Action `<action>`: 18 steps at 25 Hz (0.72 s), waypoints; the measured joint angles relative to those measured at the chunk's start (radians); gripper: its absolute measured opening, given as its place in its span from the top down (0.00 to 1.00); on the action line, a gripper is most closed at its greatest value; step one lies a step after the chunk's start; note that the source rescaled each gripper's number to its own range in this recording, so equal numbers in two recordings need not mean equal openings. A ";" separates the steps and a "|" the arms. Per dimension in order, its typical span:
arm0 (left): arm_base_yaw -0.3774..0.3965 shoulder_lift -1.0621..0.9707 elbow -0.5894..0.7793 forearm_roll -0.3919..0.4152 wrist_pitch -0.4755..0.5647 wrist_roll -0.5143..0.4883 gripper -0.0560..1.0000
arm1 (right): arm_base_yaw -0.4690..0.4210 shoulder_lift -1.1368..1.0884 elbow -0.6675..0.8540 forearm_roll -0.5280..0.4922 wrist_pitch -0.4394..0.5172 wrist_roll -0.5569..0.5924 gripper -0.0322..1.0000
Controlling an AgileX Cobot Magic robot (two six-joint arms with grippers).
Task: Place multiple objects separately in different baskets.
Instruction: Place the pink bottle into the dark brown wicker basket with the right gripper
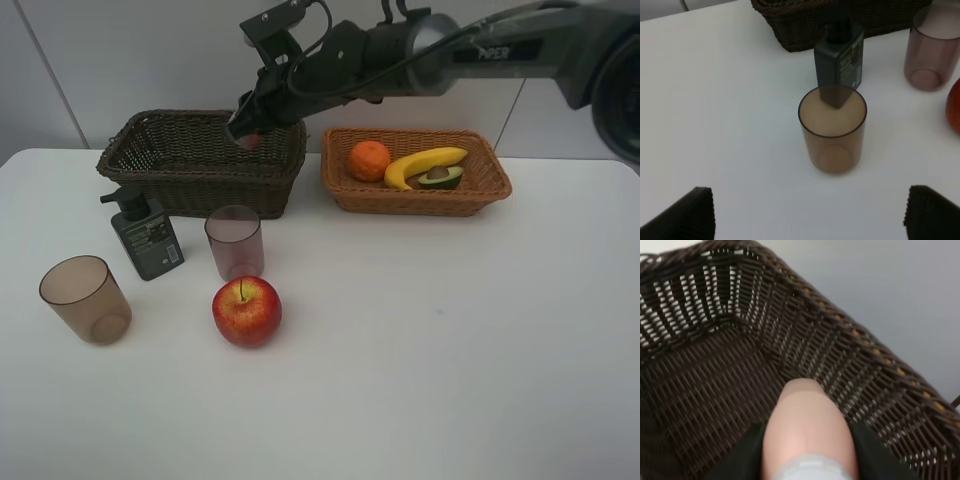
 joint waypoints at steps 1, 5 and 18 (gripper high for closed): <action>0.000 0.000 0.000 0.000 0.000 0.000 0.00 | 0.000 0.000 0.000 0.000 0.000 0.000 0.96; 0.000 0.000 0.000 0.000 0.000 0.000 0.00 | 0.000 0.001 0.000 0.001 -0.003 0.000 0.96; 0.000 0.000 0.000 0.000 0.000 0.000 0.00 | 0.000 0.001 0.000 0.001 -0.005 0.000 0.88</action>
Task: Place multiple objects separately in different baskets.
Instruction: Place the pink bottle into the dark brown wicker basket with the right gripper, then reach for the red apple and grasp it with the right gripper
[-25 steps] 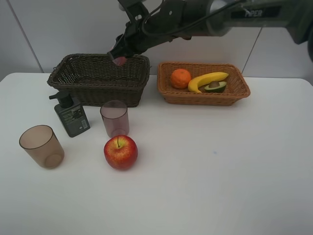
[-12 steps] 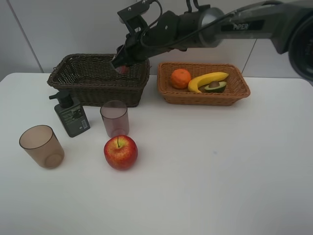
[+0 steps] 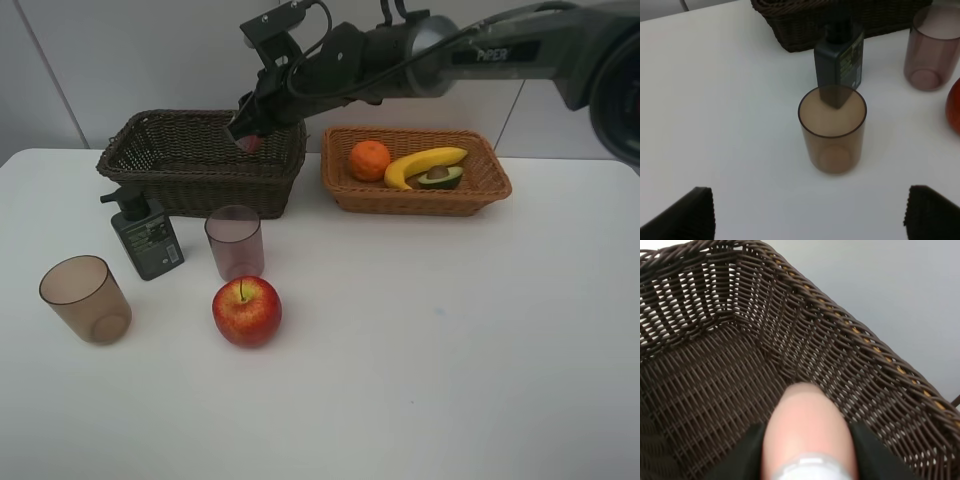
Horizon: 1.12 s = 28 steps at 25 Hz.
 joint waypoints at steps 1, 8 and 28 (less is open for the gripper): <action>0.000 0.000 0.000 0.000 0.000 0.000 0.00 | 0.000 0.000 0.000 0.000 -0.006 0.000 0.75; 0.000 0.000 0.000 0.000 0.000 0.000 0.00 | 0.000 0.000 0.000 0.000 -0.025 0.000 0.03; 0.000 0.000 0.000 0.000 0.000 0.000 0.00 | 0.000 0.000 0.000 0.003 -0.030 0.000 0.00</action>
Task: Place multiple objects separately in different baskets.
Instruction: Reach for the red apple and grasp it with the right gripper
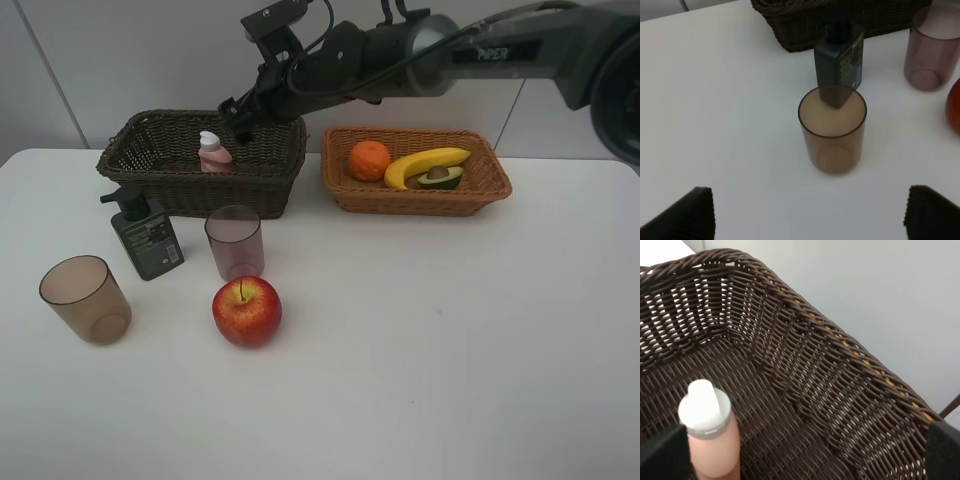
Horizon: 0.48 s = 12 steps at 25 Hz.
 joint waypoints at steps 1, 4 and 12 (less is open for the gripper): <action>0.000 0.000 0.000 0.000 0.000 0.000 0.00 | 0.000 0.000 0.000 0.000 0.000 0.000 0.00; 0.000 0.000 0.000 0.000 0.000 0.000 0.00 | 0.000 0.000 0.000 0.000 0.000 0.000 0.00; 0.000 0.000 0.000 0.000 0.000 0.000 0.00 | 0.000 0.000 0.000 0.000 0.002 0.000 0.00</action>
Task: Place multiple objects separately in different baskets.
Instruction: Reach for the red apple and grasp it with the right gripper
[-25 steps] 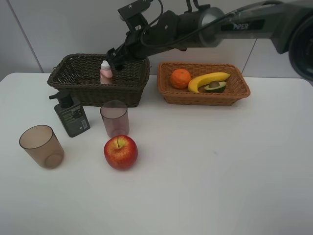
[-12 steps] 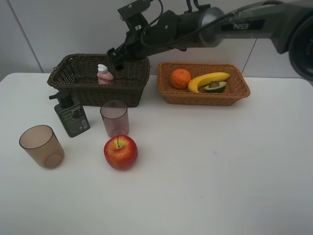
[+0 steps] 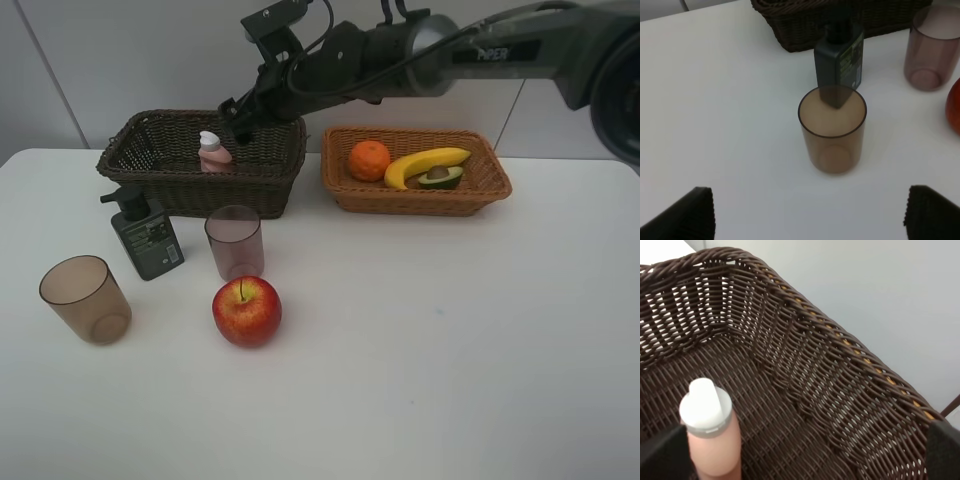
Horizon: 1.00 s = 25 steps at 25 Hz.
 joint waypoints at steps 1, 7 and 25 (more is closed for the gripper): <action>0.000 0.000 0.000 0.000 0.000 0.000 0.00 | 0.000 0.000 0.000 0.000 0.001 0.000 0.00; 0.000 0.000 0.000 0.000 0.000 0.000 0.00 | 0.000 -0.025 0.000 0.000 0.050 0.000 0.00; 0.000 0.000 0.000 0.000 0.000 0.000 0.00 | 0.000 -0.218 0.000 -0.073 0.395 0.014 0.00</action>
